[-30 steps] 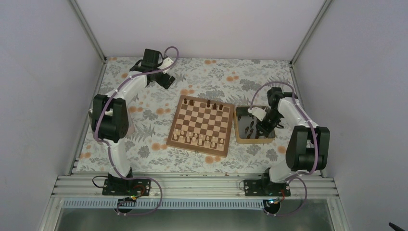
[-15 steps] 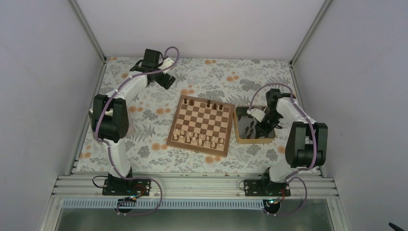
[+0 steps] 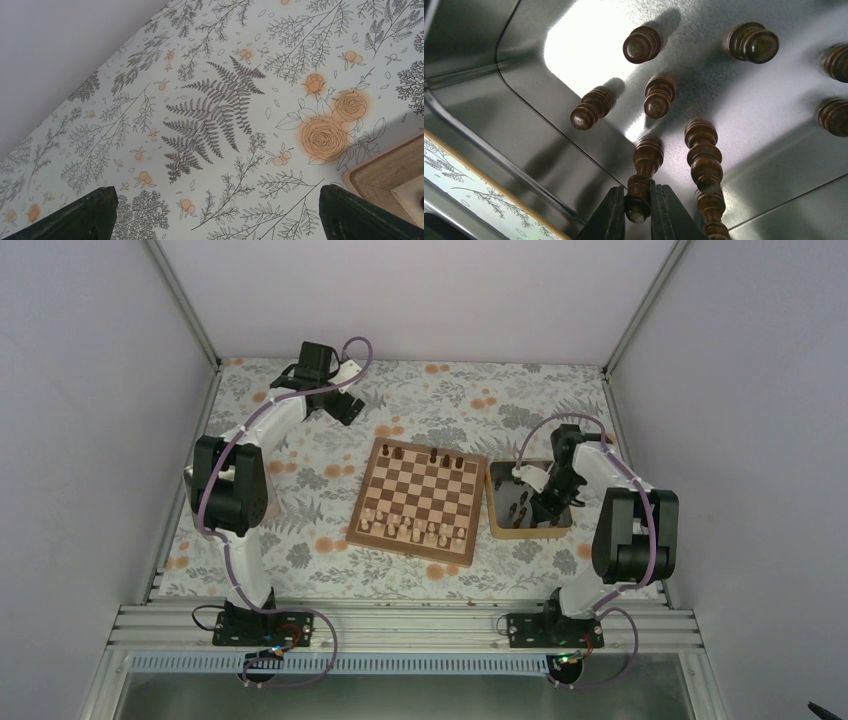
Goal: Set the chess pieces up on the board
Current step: Pick up the chess piece from the storage box.
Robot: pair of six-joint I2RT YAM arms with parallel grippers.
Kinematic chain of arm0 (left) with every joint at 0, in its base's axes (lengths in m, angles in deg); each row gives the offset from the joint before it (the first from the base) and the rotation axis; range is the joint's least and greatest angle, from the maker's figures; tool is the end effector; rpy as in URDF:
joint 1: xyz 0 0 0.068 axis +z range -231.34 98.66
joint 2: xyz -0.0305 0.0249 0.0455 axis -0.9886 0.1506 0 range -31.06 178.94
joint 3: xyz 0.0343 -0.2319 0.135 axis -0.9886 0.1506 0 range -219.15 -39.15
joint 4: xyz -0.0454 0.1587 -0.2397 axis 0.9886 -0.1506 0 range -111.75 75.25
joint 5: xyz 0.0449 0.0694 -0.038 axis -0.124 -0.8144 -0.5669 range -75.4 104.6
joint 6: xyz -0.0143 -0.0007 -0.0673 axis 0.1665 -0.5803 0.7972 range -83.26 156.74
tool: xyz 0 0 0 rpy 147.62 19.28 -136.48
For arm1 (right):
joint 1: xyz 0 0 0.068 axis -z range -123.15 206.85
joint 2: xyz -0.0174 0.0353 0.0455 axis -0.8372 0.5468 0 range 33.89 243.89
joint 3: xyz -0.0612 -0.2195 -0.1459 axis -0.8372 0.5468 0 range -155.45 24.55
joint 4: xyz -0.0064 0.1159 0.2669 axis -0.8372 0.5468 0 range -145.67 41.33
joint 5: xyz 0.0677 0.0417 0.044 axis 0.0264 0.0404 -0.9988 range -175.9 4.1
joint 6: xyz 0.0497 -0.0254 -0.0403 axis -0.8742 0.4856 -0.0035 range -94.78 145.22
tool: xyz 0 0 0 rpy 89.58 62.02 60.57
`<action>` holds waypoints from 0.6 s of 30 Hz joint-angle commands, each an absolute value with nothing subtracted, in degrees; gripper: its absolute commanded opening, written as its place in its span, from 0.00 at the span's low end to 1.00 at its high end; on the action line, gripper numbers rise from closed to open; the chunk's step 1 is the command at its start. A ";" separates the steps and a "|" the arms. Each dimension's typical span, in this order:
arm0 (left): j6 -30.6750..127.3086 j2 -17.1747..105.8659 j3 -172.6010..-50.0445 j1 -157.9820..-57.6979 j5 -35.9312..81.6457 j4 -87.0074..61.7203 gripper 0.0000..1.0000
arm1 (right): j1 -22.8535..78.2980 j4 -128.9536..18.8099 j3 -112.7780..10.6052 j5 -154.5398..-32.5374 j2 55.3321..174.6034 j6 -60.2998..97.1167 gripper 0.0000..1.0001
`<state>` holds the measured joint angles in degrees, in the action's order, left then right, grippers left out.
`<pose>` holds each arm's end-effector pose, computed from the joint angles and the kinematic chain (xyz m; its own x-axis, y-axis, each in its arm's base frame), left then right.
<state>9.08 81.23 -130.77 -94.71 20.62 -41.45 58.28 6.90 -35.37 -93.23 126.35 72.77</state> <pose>0.4721 -0.1183 0.2190 -0.4953 0.5921 -0.6357 0.5971 0.7635 0.2460 0.2851 -0.0001 0.1482 -0.6987 -0.7146 -0.0337 -0.7103 0.6874 0.1514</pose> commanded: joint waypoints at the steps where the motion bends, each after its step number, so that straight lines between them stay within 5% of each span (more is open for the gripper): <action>1: 9.14 80.78 -131.35 -94.96 20.77 -41.22 1.00 | 57.82 7.59 -36.24 -94.12 126.13 73.36 0.08; 10: 9.23 80.70 -131.88 -94.96 20.93 -41.55 1.00 | 54.81 16.22 -51.15 -94.98 125.14 74.88 0.07; 18: 9.14 79.64 -131.89 -94.96 20.45 -41.48 1.00 | 44.23 18.09 -77.77 -89.15 138.83 76.50 0.07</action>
<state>9.08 81.21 -130.77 -94.71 20.60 -41.45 49.21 16.69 -68.97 -92.14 131.80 74.70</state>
